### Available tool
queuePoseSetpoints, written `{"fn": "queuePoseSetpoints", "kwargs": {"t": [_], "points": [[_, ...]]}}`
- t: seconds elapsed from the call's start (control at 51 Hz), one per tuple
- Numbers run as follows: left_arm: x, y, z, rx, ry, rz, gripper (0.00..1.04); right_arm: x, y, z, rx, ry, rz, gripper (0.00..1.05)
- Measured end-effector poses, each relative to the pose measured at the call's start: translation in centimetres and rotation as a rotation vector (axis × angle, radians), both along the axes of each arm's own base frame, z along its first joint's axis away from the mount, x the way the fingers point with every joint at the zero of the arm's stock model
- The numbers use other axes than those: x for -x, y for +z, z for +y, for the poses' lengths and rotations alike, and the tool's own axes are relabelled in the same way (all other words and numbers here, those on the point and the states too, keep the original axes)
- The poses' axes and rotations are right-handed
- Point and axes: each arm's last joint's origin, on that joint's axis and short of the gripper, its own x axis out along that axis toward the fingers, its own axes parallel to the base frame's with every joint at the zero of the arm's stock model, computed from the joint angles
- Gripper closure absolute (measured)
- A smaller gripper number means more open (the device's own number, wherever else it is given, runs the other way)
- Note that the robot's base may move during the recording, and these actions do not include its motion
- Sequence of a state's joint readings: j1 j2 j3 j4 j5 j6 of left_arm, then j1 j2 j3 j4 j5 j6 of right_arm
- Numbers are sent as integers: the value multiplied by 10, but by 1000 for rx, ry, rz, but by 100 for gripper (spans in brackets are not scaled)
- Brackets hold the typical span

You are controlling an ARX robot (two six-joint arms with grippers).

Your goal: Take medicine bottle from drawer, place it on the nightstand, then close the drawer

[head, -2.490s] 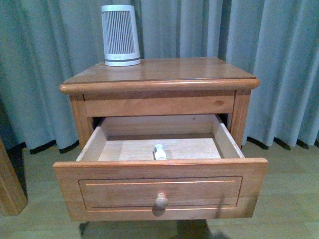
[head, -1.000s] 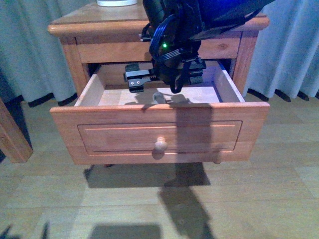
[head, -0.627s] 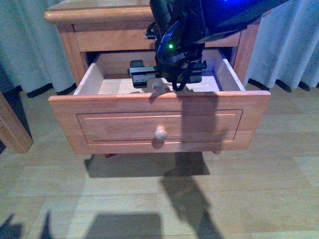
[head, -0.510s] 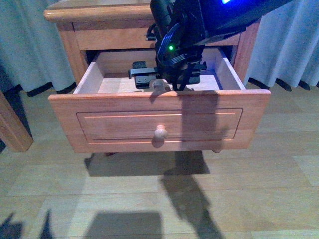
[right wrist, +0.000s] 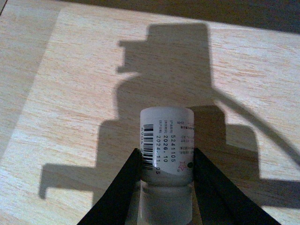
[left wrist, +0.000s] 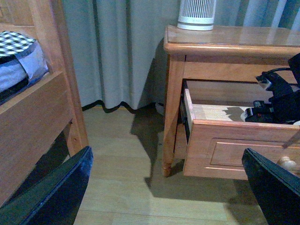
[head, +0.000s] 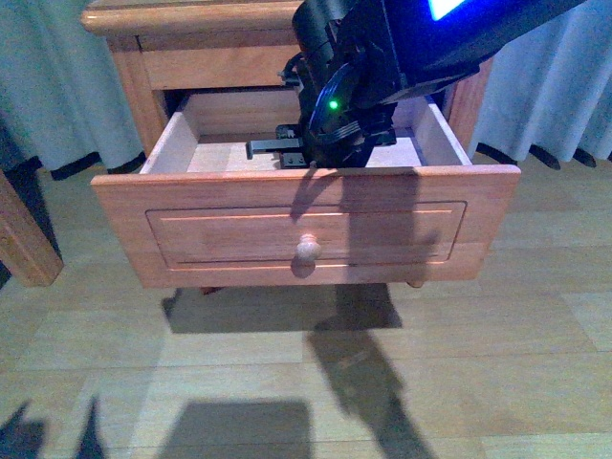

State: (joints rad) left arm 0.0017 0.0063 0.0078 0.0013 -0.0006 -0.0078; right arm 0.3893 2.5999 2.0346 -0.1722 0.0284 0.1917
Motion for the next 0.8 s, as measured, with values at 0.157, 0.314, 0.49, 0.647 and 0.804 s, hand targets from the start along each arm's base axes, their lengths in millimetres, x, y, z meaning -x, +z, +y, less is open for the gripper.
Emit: {"fn": "queuePoseSetpoints", "kwargs": {"t": [0.157,0.314,0.49,0.647,0.804], "points": [[0,0,0,0,0,0,6,11,12,1,-24,28,-10,76],[0,0,0,0,0,0,6,24,50,1,-64,65,-70,76],[0,0,0,0,0,0,6,44,110,-4,-90,128,-184,76],[0,0,0,0,0,0,6,58,155,-9,-101,162,-285,76],[0,0,0,0,0,0,6,62,191,-18,-96,154,-394,76]]}}
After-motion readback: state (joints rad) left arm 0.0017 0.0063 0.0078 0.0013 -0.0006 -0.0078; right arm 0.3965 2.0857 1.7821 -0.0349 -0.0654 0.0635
